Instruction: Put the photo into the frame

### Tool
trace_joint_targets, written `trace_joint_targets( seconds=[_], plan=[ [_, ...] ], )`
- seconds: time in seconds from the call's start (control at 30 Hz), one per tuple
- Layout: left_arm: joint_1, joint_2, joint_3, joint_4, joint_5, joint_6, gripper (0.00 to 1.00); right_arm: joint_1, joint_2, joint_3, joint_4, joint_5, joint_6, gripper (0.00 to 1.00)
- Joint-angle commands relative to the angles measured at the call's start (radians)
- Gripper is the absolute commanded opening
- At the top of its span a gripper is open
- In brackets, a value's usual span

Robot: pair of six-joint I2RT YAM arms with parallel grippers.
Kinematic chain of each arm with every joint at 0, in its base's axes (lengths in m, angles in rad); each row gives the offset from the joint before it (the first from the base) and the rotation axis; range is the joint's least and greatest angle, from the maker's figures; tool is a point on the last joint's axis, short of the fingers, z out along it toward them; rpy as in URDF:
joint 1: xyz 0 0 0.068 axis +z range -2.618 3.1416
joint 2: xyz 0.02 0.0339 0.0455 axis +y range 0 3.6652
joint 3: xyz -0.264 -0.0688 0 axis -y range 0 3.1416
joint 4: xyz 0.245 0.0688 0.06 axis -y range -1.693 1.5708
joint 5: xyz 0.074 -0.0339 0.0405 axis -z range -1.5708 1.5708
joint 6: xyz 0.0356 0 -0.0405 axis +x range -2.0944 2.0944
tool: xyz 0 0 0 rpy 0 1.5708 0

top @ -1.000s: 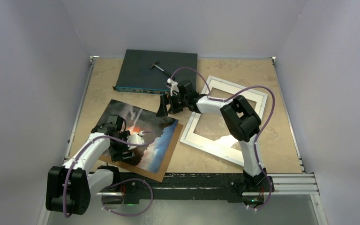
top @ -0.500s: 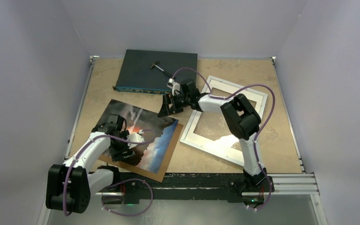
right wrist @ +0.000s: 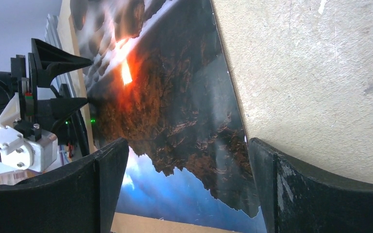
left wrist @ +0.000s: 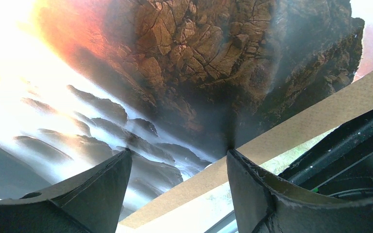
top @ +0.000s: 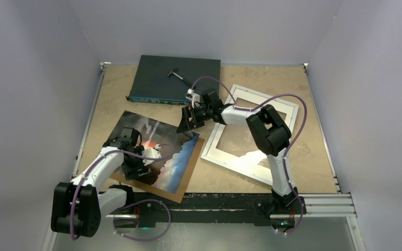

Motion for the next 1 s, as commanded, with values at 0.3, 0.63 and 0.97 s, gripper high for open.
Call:
trace_joint_targets(
  seconds=[0.3,0.63,0.97],
  plan=[
    [-0.010,0.062,-0.110,0.370,-0.040,0.034,0.68,0.013,-0.085,-0.059,0.110,-0.140,0.138,0.91],
    [-0.018,0.064,-0.121,0.377,-0.045,0.038,0.68,0.014,-0.159,-0.121,0.210,-0.193,0.250,0.91],
    [-0.020,0.055,-0.119,0.376,-0.045,0.042,0.67,0.021,-0.179,-0.308,0.579,-0.243,0.509,0.91]
  ],
)
